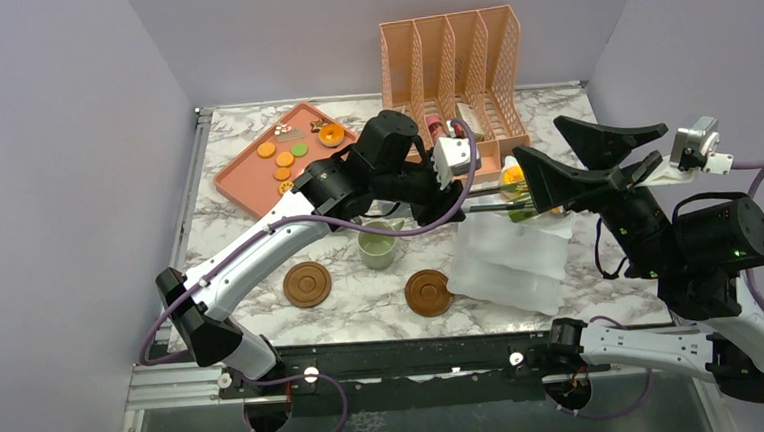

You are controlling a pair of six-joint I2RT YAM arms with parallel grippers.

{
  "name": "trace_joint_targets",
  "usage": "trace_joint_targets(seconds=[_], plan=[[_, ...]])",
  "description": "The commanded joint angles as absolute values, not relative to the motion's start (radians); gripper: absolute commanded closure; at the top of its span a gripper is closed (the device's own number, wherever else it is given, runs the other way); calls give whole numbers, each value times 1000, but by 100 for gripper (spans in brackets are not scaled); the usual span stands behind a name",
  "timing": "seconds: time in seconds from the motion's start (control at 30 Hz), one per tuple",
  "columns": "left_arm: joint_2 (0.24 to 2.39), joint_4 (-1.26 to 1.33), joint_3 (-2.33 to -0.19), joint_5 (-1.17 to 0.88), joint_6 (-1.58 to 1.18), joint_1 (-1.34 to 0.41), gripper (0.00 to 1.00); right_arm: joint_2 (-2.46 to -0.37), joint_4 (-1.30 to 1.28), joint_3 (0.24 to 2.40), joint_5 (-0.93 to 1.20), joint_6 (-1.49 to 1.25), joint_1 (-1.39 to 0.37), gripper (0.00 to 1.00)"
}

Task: Serve the afternoon tea
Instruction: Place the desert on the desert table, then pick up the desert from the tray.

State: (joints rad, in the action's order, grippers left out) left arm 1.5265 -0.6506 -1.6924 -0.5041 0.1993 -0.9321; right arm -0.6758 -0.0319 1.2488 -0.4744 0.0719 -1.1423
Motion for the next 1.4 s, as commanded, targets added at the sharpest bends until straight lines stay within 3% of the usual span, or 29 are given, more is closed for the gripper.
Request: trace_joint_targets(seconds=[0.0,0.37,1.37], plan=[[1525,-605,-1734,-480,198,-941,57,-664,-17,1247,-477,67,-1141,7],[1513,-604,-1737,-468,191,-942,51,-659,-21,1235,-476,56,-1141,7],[1404,-575,-1681,-358,136,-942,53,-679,-28,1241,-456,31,-1141,6]])
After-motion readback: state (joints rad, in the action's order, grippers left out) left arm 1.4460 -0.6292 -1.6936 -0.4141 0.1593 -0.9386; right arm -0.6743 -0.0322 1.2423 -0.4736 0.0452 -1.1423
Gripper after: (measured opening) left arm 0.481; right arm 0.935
